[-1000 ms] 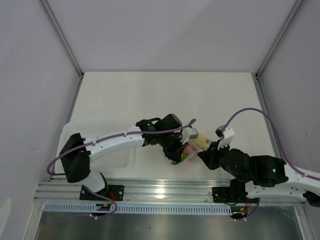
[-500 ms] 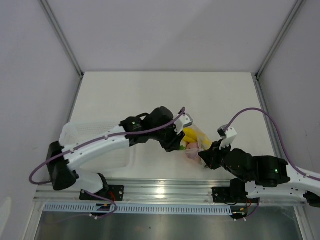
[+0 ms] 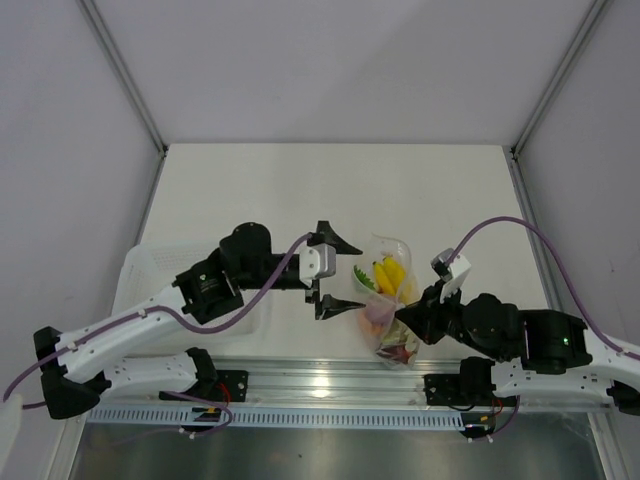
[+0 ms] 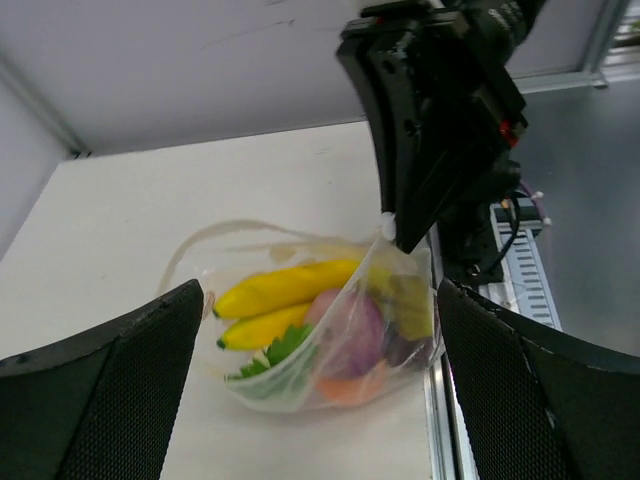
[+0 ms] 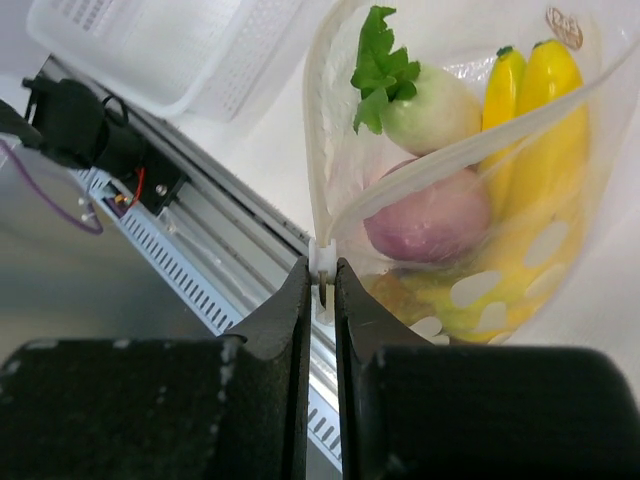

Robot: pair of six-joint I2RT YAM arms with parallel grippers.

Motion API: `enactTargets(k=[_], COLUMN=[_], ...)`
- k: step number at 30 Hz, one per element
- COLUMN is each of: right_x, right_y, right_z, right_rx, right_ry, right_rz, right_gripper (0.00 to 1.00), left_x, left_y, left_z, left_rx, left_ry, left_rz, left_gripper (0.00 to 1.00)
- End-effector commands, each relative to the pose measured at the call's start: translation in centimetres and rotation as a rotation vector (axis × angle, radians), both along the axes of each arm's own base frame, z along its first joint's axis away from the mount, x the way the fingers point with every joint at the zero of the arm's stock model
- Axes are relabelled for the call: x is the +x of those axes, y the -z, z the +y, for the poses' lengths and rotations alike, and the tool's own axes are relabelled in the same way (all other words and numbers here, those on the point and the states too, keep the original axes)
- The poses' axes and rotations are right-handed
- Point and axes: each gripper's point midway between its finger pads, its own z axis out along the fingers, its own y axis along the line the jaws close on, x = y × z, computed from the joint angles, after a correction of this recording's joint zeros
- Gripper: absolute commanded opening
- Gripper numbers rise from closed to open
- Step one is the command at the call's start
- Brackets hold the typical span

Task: Place the food in the zip-top bag and seal the zipper
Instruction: Adjust the zipper food storage bag at the center of the board.

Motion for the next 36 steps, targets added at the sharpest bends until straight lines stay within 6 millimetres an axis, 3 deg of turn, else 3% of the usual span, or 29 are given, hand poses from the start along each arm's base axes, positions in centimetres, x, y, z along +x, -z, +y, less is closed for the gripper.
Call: enactTargets(k=[1, 2, 4, 9, 12, 13, 17, 22, 27, 32, 36], right_x=[-1.0, -1.2, -1.7, -3.0, -3.4, -3.6, -3.8, -4.0, -4.4, -4.4, -4.3], right_y=[-3.2, -3.1, -3.0, -3.3, -3.4, -3.5, -3.9, -4.2, -4.0, -3.3, -3.1], right_z=[1.2, 1.3, 1.5, 1.8, 1.7, 1.6, 1.1, 0.5, 0.2, 0.2, -0.3], right_rx=[0.074, 0.065, 0.065, 0.09, 0.097, 0.101, 0.112, 0.132, 0.138, 0.124, 0.124], right_ry=[-0.101, -0.112, -0.146, -0.216, -0.242, -0.25, -0.259, -0.261, -0.272, -0.269, -0.251], right_rz=[-0.033, -0.032, -0.02, -0.002, 0.005, 0.005, 0.005, 0.007, 0.02, 0.036, 0.044], right_gripper=[0.0, 0.0, 0.0, 0.0, 0.0, 0.0, 0.0, 0.0, 0.0, 0.0, 0.0], left_x=[-3.1, -3.2, -3.7, -5.4, -7.0, -7.1, -8.3, -9.5, -8.9, -7.4, -6.0], left_y=[-3.1, -1.7, -2.2, -0.8, -1.1, 0.1, 0.0, 1.5, 4.4, 6.6, 7.9], left_z=[-2.0, -2.9, -3.6, -5.5, -5.5, -5.7, -5.6, -5.9, -7.4, -8.9, -9.1], left_rx=[-0.092, -0.05, -0.053, -0.01, -0.01, 0.024, 0.046, 0.096, 0.178, 0.244, 0.319], left_ry=[0.263, 0.298, 0.352, 0.54, 0.66, 0.684, 0.795, 0.893, 0.855, 0.749, 0.659], left_rz=[-0.17, -0.139, -0.145, -0.079, -0.047, -0.005, 0.056, 0.172, 0.213, 0.188, 0.187], left_gripper=[0.99, 1.0, 0.99, 0.99, 0.99, 0.99, 0.96, 0.89, 0.81, 0.8, 0.63])
